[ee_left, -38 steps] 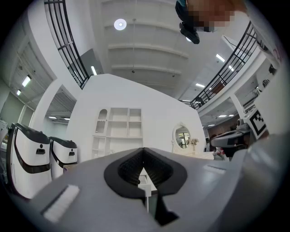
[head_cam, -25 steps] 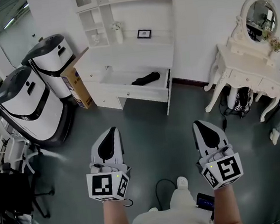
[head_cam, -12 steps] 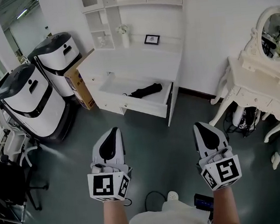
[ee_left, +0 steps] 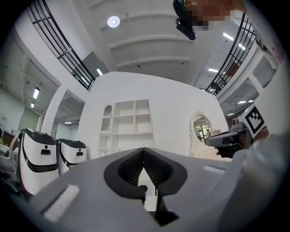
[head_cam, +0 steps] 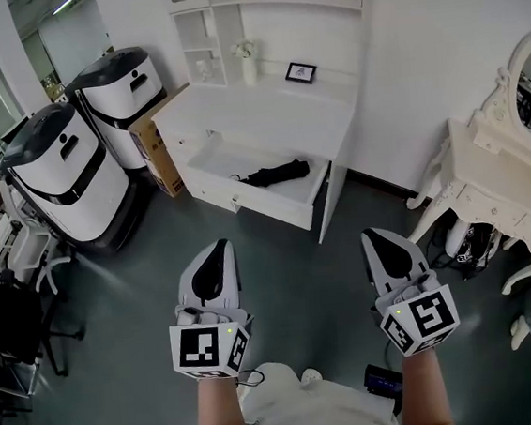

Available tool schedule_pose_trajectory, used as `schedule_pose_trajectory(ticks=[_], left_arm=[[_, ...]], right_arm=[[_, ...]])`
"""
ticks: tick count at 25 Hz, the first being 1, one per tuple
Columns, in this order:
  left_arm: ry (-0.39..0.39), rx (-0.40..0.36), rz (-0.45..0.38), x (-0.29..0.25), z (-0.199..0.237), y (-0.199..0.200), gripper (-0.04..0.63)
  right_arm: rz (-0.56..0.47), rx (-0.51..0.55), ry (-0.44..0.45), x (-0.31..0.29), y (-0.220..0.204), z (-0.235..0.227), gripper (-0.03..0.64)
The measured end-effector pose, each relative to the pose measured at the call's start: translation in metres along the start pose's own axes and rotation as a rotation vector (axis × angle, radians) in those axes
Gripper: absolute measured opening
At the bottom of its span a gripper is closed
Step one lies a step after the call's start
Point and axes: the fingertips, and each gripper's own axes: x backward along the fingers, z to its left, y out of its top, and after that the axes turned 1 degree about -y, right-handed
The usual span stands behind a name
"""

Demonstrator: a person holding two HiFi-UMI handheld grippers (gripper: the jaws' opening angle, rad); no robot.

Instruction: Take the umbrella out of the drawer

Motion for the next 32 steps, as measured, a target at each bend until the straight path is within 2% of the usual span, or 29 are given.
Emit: schedule_pose_trajectory(ticks=[4,8,12,17,27,32], left_arm=[[0.021,-0.011,0.003,-0.007,0.001,0.0,0.009],[0.027,-0.025,0.002,-0.018,0.002,0.0,0.009],[0.019,-0.021,-0.003,-0.034,0.011,-0.004,0.009],[-0.012,-0.012,-0.004,-0.064,0.028,-0.015,0.009],[-0.086,-0.004,-0.009,-0.153,0.102,-0.032,0.009],[-0.134,-0.003,-0.008,-0.196,0.138,-0.038,0.009]], right_arm=[[0.021,-0.051,0.016,-0.009,-0.009,-0.004,0.006],[0.0,-0.066,0.02,-0.018,-0.004,-0.008,0.008],[-0.025,-0.035,0.011,-0.03,-0.001,-0.012,0.008],[0.003,-0.003,-0.026,-0.059,-0.011,-0.022,0.008],[0.019,0.029,-0.095,-0.168,-0.015,-0.034,0.006],[0.032,0.017,-0.156,-0.218,-0.02,-0.045,0.007]])
